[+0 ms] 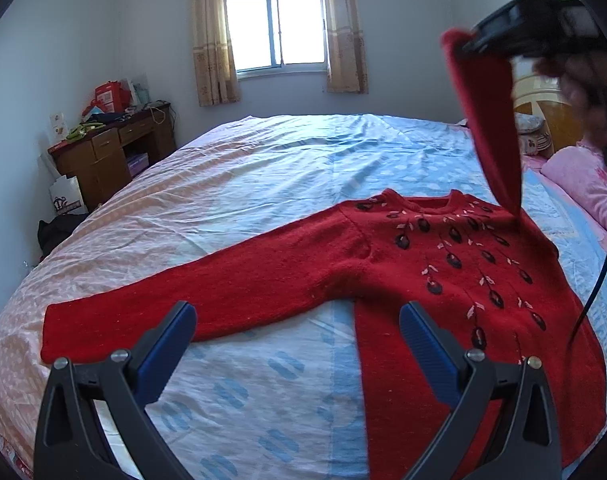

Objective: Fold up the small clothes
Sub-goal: 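Lift the sleeve with the right tool and fold it across the cardigan body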

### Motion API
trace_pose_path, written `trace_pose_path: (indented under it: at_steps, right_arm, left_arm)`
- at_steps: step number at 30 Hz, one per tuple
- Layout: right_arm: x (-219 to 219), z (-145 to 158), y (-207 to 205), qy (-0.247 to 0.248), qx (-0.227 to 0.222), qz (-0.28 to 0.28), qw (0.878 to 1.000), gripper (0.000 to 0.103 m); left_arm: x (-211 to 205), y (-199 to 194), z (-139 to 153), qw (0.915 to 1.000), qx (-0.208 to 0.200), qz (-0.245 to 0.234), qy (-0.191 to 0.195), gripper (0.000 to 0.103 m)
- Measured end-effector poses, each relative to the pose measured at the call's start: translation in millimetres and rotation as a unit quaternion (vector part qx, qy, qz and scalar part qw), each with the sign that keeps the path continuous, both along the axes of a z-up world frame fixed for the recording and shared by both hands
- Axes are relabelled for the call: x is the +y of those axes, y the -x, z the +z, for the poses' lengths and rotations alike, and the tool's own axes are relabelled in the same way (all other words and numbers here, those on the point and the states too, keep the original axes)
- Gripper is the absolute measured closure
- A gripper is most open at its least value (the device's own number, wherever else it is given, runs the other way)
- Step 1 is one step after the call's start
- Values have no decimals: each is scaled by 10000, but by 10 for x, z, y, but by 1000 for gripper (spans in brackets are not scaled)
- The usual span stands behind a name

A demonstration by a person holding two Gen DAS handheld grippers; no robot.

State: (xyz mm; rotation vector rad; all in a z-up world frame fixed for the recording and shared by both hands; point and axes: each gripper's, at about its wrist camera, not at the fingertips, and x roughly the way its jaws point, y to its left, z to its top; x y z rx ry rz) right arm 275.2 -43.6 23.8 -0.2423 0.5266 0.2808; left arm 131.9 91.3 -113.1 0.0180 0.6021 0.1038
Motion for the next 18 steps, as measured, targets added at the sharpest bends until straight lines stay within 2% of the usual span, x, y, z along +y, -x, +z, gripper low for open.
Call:
trace_pose_path:
  at_steps: [8,12,13,14,15,16,18]
  right_arm:
    - [735,-1276,-103,62,978,440,9942,97]
    - [740,-1655,-72,-111,1489,683,9864,94]
    - [687,-1685,-66,-217,1561,713,9849,90]
    - [590,-1684,-51,-339,1613,721,9837,68]
    - [485,-1658,-21,-425,1658,714,9827,39]
    - [354,-1617,16,-559,1678,729,9815,34]
    - [88,-1523,121,-799,1583,686,9818,34]
  left_arm:
    - [127,-26,-63,9997,93,238,-40,0]
    - [136,-43,-107,9993,178,315,-97,0]
    - [132,-49,-122,9992,198,324,-112,0]
    - [127,-53,-133,9991,216,332,-118,0]
    - [122,-62,-146,9990,249,344,-113,0]
    - [118,-70,-156,9991,272,330,-84,0]
    - [99,-92,-174,9993,298,235,13,0]
